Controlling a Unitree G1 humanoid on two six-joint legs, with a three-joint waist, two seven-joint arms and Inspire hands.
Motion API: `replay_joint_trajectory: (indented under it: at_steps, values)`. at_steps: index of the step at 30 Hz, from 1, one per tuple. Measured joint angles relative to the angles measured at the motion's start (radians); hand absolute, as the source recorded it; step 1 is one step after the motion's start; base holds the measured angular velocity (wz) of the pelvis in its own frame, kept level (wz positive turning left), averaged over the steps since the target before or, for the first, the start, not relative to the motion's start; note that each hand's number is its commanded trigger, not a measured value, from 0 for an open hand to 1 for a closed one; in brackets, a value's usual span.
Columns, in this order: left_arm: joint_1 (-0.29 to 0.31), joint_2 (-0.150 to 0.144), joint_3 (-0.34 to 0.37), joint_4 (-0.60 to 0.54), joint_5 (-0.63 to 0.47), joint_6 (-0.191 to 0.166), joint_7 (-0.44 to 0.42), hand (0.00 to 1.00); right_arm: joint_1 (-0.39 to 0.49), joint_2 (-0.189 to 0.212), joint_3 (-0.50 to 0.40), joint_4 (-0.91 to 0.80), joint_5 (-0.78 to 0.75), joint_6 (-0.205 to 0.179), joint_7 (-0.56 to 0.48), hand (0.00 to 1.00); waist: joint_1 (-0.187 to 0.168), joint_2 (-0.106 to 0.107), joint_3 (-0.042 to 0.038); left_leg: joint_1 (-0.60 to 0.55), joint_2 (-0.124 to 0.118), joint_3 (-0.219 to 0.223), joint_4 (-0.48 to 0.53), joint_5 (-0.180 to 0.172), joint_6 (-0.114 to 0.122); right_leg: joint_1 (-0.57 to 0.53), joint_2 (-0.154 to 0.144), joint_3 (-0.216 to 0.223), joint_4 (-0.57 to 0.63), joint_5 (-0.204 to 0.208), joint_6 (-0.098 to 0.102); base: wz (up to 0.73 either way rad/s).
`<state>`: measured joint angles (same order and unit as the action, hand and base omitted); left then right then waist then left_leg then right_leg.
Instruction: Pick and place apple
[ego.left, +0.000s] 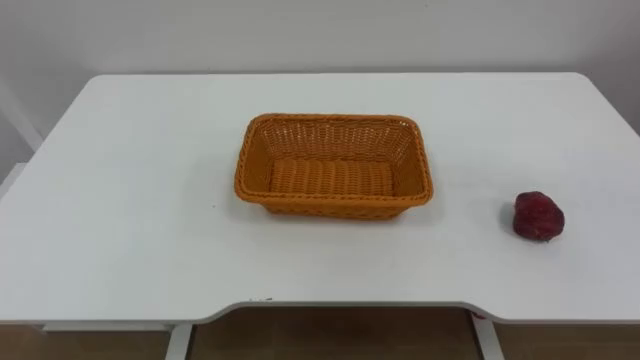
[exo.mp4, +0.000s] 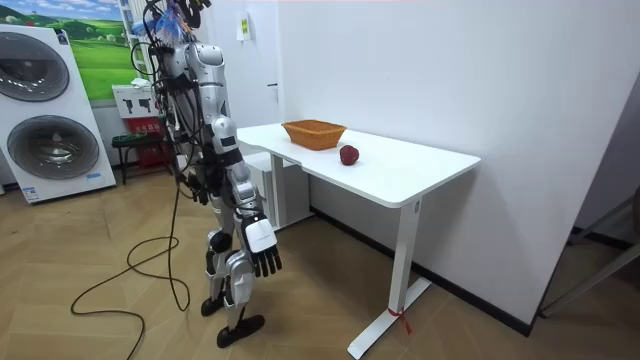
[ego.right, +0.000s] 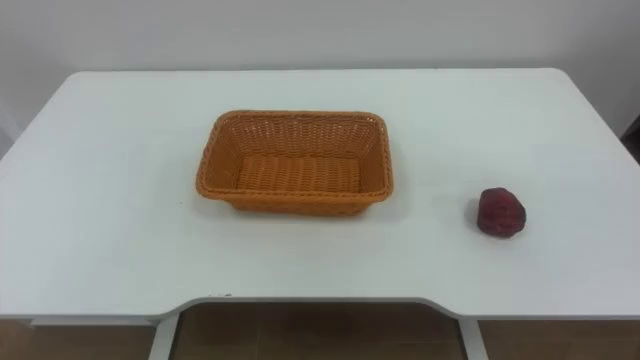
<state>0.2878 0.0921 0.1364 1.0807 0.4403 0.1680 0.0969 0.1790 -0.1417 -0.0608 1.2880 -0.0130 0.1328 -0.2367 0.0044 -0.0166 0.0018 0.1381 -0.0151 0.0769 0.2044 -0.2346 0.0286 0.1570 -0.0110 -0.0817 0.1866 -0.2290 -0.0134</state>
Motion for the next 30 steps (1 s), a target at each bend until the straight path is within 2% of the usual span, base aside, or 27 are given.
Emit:
replay_joint_trajectory:
  at_steps: [9,13,15,18,19,21,23,25,30]
  values:
    - [-0.012,0.000,-0.001,0.000,-0.017,-0.001,0.001,0.00,-0.004,0.000,-0.003,-0.001,0.039,-0.001,-0.002,0.00,0.002,0.001,-0.0002,-0.004,0.000,0.001,0.001,0.000,0.000,-0.005,0.000,0.001,0.000,0.000,0.000,0.00]
    - [-0.012,-0.004,0.002,0.002,-0.016,0.001,0.004,0.00,-0.018,0.001,-0.025,-0.004,0.221,-0.001,-0.023,0.00,0.002,-0.001,-0.0003,-0.003,0.001,0.003,0.000,0.000,0.000,-0.005,0.001,0.004,0.001,0.000,0.000,-0.01]
    - [-0.011,-0.005,0.022,0.001,-0.016,0.000,-0.001,0.00,-0.023,0.001,-0.094,-0.003,0.402,-0.003,-0.023,0.00,-0.002,-0.002,-0.0004,-0.003,0.001,0.002,0.000,0.000,0.000,-0.003,0.000,0.001,-0.002,0.000,0.000,0.00]
    - [-0.008,-0.005,0.055,0.002,-0.017,0.000,-0.007,0.00,-0.030,0.001,-0.146,-0.005,0.601,-0.007,-0.023,0.00,-0.004,-0.002,-0.0004,0.000,0.000,0.002,0.000,0.000,0.000,0.002,0.000,0.000,0.000,0.000,0.000,0.00]
    - [-0.007,-0.005,0.059,0.001,-0.018,0.000,-0.008,0.00,-0.031,0.001,-0.165,-0.006,0.639,-0.007,-0.024,0.00,-0.005,-0.006,-0.0026,0.001,0.000,0.003,0.000,0.000,0.000,0.003,0.000,0.001,0.001,0.000,0.000,0.00]
    - [-0.003,-0.004,0.076,0.002,-0.017,-0.005,-0.009,0.00,-0.032,0.001,-0.230,-0.032,0.812,-0.011,-0.044,0.00,-0.020,-0.007,-0.0024,0.007,0.000,0.003,-0.001,0.000,0.000,0.007,0.001,0.003,0.003,0.000,0.000,0.00]
    - [0.010,-0.004,0.098,0.001,-0.018,-0.012,-0.009,0.00,-0.032,0.001,-0.284,-0.066,0.941,-0.020,-0.069,0.00,-0.030,-0.006,-0.0003,0.008,0.000,0.004,0.000,0.000,0.000,0.009,0.001,0.002,0.001,0.000,0.000,0.00]
    - [0.008,-0.002,0.105,0.001,-0.023,-0.025,-0.009,0.00,-0.033,0.000,-0.338,-0.113,1.084,-0.050,-0.107,0.00,-0.040,-0.007,0.0007,0.004,0.000,0.004,0.000,0.000,0.000,0.000,0.001,0.001,-0.001,-0.001,0.000,0.00]
    - [0.017,0.002,0.122,-0.002,-0.058,-0.050,-0.009,0.00,-0.049,-0.002,-0.437,-0.276,1.143,-0.095,-0.217,0.00,-0.055,-0.011,-0.0022,-0.009,0.000,0.005,0.002,0.000,0.001,-0.017,0.001,0.009,0.004,0.000,0.001,0.00]
